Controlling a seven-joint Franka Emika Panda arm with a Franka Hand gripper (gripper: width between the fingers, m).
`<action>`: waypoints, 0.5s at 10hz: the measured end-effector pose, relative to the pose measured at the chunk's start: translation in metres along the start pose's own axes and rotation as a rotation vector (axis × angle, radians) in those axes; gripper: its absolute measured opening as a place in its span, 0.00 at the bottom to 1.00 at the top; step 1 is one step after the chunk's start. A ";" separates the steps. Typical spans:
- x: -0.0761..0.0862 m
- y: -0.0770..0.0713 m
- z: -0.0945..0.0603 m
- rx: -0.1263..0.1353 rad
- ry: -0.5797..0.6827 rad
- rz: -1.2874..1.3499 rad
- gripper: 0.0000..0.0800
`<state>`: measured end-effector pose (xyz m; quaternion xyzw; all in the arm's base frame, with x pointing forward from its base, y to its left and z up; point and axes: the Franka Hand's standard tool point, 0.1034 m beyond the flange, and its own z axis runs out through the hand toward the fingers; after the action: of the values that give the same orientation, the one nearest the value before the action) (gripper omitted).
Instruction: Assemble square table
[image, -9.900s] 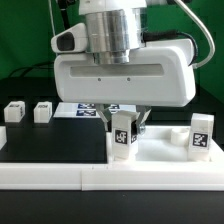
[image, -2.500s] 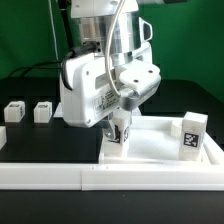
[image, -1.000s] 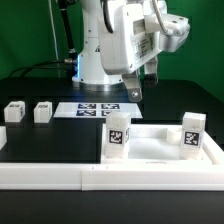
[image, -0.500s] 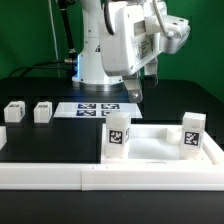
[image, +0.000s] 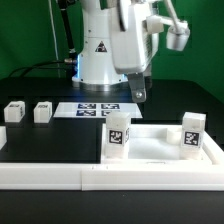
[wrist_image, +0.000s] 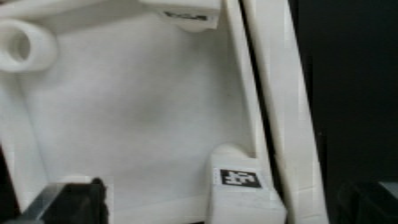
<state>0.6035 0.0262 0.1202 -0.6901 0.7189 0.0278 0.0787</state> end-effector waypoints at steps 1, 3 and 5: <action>-0.001 0.000 0.000 0.000 -0.001 -0.124 0.81; -0.009 0.002 0.001 -0.007 0.006 -0.251 0.81; -0.006 0.001 0.002 -0.008 0.007 -0.421 0.81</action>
Offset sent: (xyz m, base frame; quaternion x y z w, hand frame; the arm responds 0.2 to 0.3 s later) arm 0.0000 0.0000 0.0000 0.0000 0.0000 -0.1296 0.9916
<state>0.6024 0.0328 0.1194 -0.8255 0.5589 0.0112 0.0778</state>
